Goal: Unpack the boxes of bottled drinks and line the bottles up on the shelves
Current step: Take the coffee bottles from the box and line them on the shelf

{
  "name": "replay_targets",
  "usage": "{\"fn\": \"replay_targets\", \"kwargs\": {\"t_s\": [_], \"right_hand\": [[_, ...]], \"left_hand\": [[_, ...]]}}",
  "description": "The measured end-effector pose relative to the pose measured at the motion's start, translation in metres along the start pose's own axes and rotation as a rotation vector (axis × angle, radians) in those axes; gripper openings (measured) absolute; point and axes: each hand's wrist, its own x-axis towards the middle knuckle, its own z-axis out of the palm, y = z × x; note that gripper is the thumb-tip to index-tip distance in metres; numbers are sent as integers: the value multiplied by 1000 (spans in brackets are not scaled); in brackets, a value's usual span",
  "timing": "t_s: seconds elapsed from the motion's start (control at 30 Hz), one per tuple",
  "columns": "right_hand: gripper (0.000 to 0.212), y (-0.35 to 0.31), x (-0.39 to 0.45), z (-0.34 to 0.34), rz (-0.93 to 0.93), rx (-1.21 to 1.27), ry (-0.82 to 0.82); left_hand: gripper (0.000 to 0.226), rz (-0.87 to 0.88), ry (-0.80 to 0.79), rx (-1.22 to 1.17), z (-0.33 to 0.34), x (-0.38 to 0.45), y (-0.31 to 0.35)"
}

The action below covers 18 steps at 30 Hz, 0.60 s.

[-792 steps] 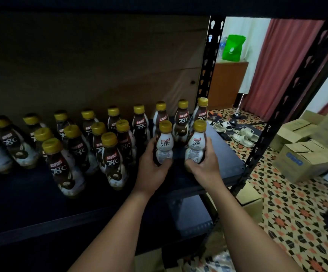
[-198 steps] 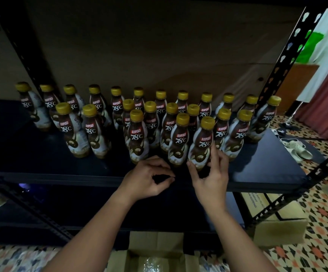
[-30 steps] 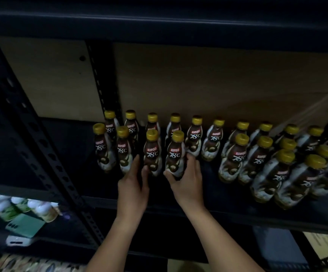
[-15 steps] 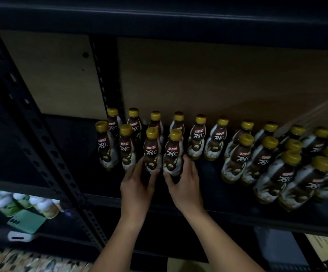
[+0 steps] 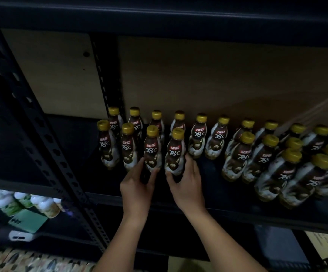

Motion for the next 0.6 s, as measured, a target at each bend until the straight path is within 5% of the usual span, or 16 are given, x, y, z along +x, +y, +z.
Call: {"fn": "replay_targets", "kwargs": {"t_s": [0.6], "right_hand": [[77,-3,0,-3,39,-46,-67]], "left_hand": [[45,-36,43,-11,0,1,8]]}}
